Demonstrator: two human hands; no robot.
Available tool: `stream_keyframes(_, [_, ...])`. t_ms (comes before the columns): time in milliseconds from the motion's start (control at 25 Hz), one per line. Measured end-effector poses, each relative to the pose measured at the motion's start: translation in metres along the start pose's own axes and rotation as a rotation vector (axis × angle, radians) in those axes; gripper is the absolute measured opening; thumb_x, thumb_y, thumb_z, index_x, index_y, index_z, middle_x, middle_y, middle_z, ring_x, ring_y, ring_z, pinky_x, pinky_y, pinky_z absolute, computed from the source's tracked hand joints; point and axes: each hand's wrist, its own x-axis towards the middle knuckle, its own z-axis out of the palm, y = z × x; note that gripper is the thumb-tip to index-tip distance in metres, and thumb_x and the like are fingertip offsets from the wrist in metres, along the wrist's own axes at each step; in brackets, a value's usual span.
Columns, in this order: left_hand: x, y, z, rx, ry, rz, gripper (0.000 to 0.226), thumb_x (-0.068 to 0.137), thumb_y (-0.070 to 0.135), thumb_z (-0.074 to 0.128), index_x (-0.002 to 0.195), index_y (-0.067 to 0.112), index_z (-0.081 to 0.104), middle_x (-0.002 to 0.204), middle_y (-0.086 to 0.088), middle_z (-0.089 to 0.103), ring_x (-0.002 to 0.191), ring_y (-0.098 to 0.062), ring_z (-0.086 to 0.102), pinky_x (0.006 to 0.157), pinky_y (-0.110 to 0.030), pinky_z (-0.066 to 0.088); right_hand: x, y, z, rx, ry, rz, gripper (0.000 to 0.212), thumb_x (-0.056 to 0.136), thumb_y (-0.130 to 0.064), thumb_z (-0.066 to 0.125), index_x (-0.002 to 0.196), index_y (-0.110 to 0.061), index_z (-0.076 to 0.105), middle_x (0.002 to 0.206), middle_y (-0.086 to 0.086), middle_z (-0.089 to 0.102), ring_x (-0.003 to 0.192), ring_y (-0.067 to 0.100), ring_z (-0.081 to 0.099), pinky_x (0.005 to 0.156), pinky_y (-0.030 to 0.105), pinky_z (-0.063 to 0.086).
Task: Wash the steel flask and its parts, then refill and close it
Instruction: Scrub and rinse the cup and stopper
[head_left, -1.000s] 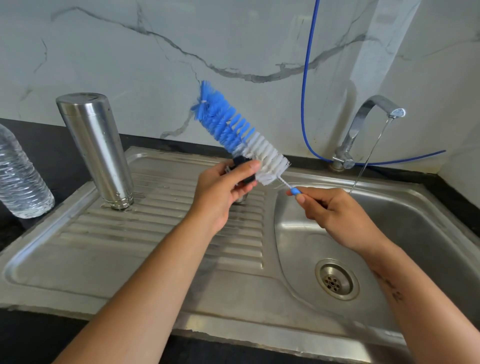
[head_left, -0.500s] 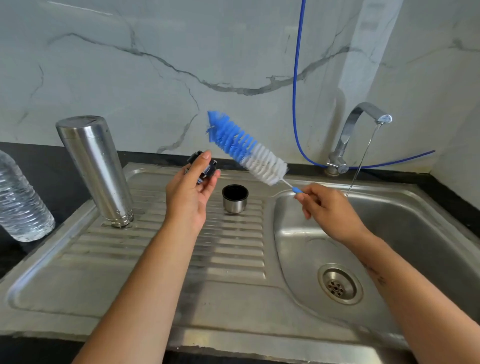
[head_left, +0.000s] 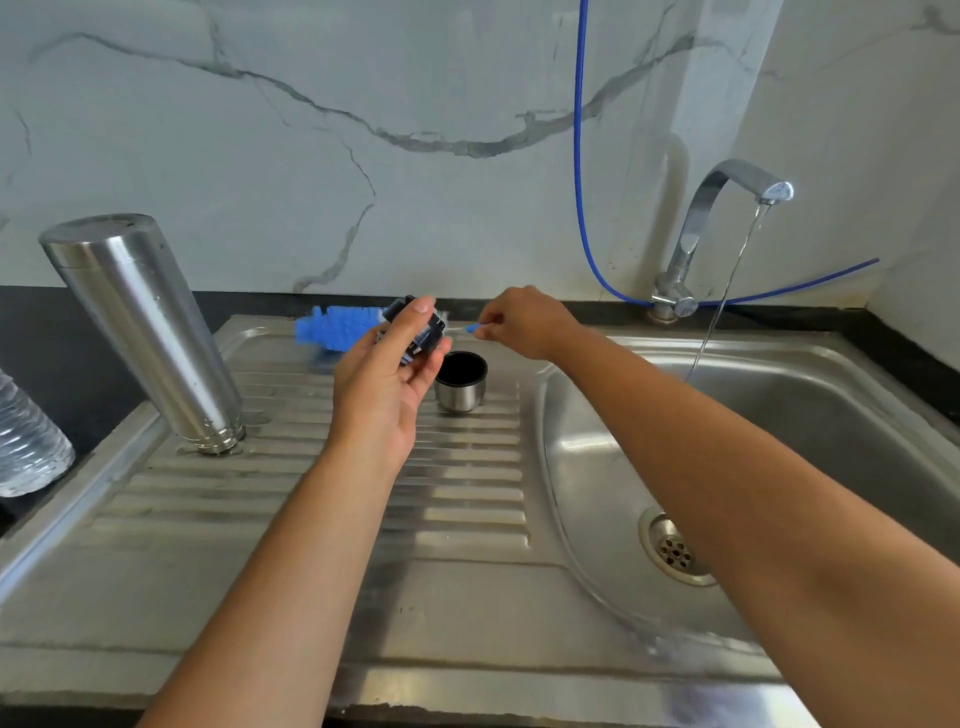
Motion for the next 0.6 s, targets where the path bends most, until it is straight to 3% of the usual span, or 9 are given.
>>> stream_keyframes(200, [-0.002,-0.008,0.002,0.037,-0.024,-0.024,0.023,0.082,0.019,0.083,0.1,0.01,0.073,0.103,-0.008,0.073,0.078,-0.016,0.076,0.072,-0.023,0.058,0.019,-0.007,0.026,-0.02,-0.039,0.021,0.022,0.095,-0.04,0.067,0.104,-0.023,0.075,0.11,0.003,0.073,0.104,0.024,0.065,0.085,0.035,0.051])
stream_keyframes(440, [-0.002,-0.009,0.003,0.026,-0.025,-0.041,0.028,0.079,0.02,0.085,0.103,0.01,0.074,0.098,-0.005,0.076,0.085,-0.018,0.077,0.073,-0.023,0.059,0.017,-0.008,0.025,-0.021,-0.042,0.053,0.03,0.095,-0.041,0.066,0.115,-0.019,0.072,0.117,0.005,0.071,0.108,0.025,0.064,0.091,0.037,0.053])
stream_keyframes(520, [-0.002,-0.01,0.003,0.03,-0.035,-0.053,0.026,0.08,0.02,0.085,0.101,0.011,0.074,0.096,-0.003,0.077,0.091,-0.019,0.076,0.074,-0.023,0.059,0.007,-0.013,0.009,0.024,0.048,0.065,0.034,0.096,-0.041,0.066,0.118,-0.016,0.071,0.118,0.004,0.07,0.108,0.023,0.064,0.094,0.04,0.053])
stream_keyframes(600, [-0.001,-0.01,0.003,0.023,-0.036,-0.077,0.025,0.081,0.022,0.085,0.101,0.011,0.075,0.096,-0.001,0.077,0.1,-0.021,0.075,0.076,-0.023,0.059,-0.014,-0.021,-0.013,0.286,0.179,0.038,0.028,0.098,-0.028,0.064,0.121,-0.015,0.071,0.116,-0.001,0.072,0.106,0.016,0.066,0.099,0.04,0.053])
